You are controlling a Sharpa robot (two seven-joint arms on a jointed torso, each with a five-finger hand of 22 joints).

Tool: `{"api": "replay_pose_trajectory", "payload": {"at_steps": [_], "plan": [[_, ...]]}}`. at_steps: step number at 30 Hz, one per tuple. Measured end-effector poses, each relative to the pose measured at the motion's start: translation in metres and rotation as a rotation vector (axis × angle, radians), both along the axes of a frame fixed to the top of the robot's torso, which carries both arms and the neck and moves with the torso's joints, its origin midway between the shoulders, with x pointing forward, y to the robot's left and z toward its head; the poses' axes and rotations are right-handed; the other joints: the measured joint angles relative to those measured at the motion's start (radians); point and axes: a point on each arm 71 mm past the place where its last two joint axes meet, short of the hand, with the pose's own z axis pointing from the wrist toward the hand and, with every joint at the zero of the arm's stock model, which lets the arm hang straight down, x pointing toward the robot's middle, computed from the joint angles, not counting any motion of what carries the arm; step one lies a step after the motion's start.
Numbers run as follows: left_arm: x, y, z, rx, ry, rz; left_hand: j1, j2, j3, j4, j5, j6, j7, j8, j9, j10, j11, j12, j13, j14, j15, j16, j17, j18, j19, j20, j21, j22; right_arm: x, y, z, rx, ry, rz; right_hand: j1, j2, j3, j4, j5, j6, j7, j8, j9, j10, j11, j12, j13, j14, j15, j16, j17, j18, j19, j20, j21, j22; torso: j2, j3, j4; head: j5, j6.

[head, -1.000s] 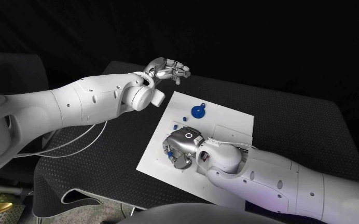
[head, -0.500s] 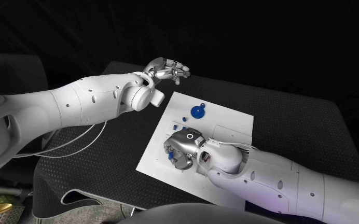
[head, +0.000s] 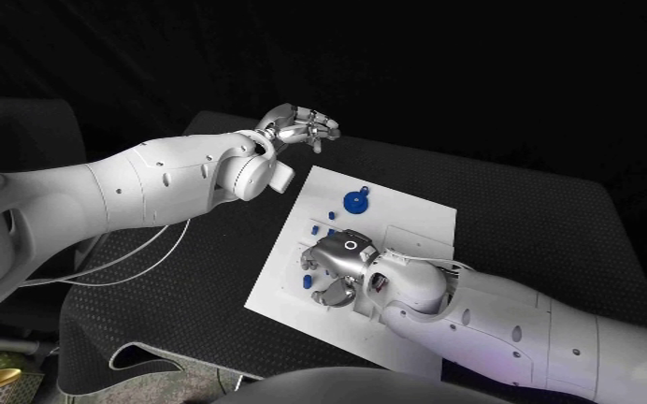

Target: Assemble the parts on the task board

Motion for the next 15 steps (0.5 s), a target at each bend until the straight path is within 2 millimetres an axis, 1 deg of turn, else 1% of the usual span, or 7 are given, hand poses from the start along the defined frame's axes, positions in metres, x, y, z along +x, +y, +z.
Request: {"api": "replay_pose_trajectory", "payload": {"at_steps": [3, 7, 9, 11, 12, 13, 15], "plan": [[0.0, 0.0, 0.0, 0.001, 0.0, 0.001, 0.0, 0.0, 0.0, 0.0, 0.0, 0.0, 0.0, 0.0, 0.0, 0.0, 0.0, 0.0, 0.0, 0.0, 0.0, 0.0, 0.0, -0.001, 0.0, 0.0, 0.0, 0.0, 0.007, -0.012, 0.01, 0.017, -0.009, -0.012, 0.0, 0.0, -0.003, 0.003, 0.0, -0.002, 0.002, 0.0, -0.001, -0.004, 0.004, 0.0, 0.0, 0.0, 0.0, 0.0, -0.001, 0.0, 0.0, 0.0, -0.004, 0.003, 0.0, -0.0001, -0.0004, 0.0, 0.002], [0.002, 0.003, -0.001, 0.004, -0.001, 0.01, 0.0, 0.0, 0.0, 0.0, 0.0, 0.0, 0.0, 0.0, 0.0, 0.0, 0.0, 0.0, 0.0, 0.0, 0.0, 0.0, 0.0, -0.004, 0.0, 0.0, 0.0, 0.0, 0.019, -0.028, 0.035, 0.082, 0.004, -0.043, 0.0, 0.0, -0.006, 0.007, -0.017, -0.002, 0.002, 0.0, -0.001, -0.004, 0.003, 0.003, 0.001, 0.0, 0.0, 0.0, -0.003, 0.0, 0.0, 0.0, -0.004, 0.004, -0.002, 0.0, -0.0016, -0.003, 0.008], [0.003, 0.005, -0.001, 0.007, -0.002, 0.015, 0.0, 0.0, 0.0, 0.0, 0.0, 0.0, 0.0, 0.0, 0.0, 0.0, 0.0, 0.0, 0.0, 0.0, 0.0, 0.0, 0.001, -0.005, 0.0, 0.0, 0.0, 0.0, 0.03, -0.039, 0.051, 0.103, 0.014, -0.063, -0.001, 0.004, -0.001, 0.018, -0.025, 0.004, -0.004, 0.004, 0.001, 0.007, -0.006, 0.015, 0.004, 0.009, -0.009, 0.005, -0.003, 0.0, 0.011, -0.004, -0.004, 0.007, -0.002, 0.0004, -0.0028, -0.01, 0.012], [0.004, 0.006, -0.001, 0.008, -0.003, 0.016, 0.0, 0.0, -0.002, 0.002, 0.0, -0.001, 0.001, 0.0, 0.0, 0.0, 0.0, 0.001, 0.0, 0.0, 0.0, 0.0, 0.001, -0.006, 0.0, 0.0, 0.0, 0.0, 0.042, -0.056, 0.064, 0.104, 0.031, -0.086, 0.003, 0.048, 0.018, 0.038, -0.041, 0.004, -0.004, 0.004, 0.001, 0.035, -0.019, 0.031, 0.009, 0.021, -0.02, 0.018, -0.003, 0.001, 0.031, -0.009, -0.004, 0.008, -0.004, 0.0005, -0.0044, -0.023, 0.022], [0.004, 0.006, -0.001, 0.008, -0.003, 0.017, -0.003, 0.001, -0.004, 0.007, 0.0, -0.003, 0.003, 0.0, -0.001, 0.0, 0.0, 0.005, 0.002, 0.0, 0.0, 0.0, 0.001, -0.006, 0.0, 0.0, 0.0, 0.0, 0.045, -0.063, 0.067, 0.103, 0.046, -0.1, 0.007, 0.059, 0.025, 0.044, -0.043, 0.008, -0.008, 0.004, 0.001, 0.046, -0.023, 0.036, 0.01, 0.028, -0.027, 0.024, -0.002, 0.001, 0.037, -0.015, 0.0, 0.008, -0.004, 0.001, -0.0056, -0.027, 0.026], [0.005, 0.006, -0.001, 0.009, -0.003, 0.017, -0.005, 0.001, -0.004, 0.008, 0.0, -0.003, 0.003, 0.0, -0.001, 0.0, 0.0, 0.005, 0.002, 0.0, 0.0, 0.0, 0.001, -0.006, 0.0, 0.0, 0.0, 0.0, 0.046, -0.066, 0.067, 0.103, 0.052, -0.105, 0.008, 0.061, 0.026, 0.046, -0.043, 0.009, -0.009, 0.004, 0.001, 0.049, -0.024, 0.038, 0.01, 0.032, -0.027, 0.025, -0.002, 0.001, 0.041, -0.015, 0.001, 0.008, -0.005, 0.0013, -0.0063, -0.03, 0.029], [0.005, 0.008, -0.002, 0.01, -0.003, 0.019, -0.012, -0.002, -0.004, 0.01, 0.0, -0.005, 0.004, 0.0, -0.001, 0.0, 0.0, 0.005, 0.002, 0.0, 0.0, 0.0, 0.001, -0.006, 0.0, 0.0, 0.0, 0.0, 0.052, -0.083, 0.068, 0.1, 0.105, -0.145, 0.009, 0.067, 0.029, 0.049, -0.056, 0.009, -0.009, 0.009, 0.001, 0.063, -0.032, 0.044, 0.012, 0.046, -0.035, 0.033, 0.0, 0.005, 0.056, -0.024, 0.005, 0.008, -0.007, 0.0022, -0.0093, -0.039, 0.036]]}}
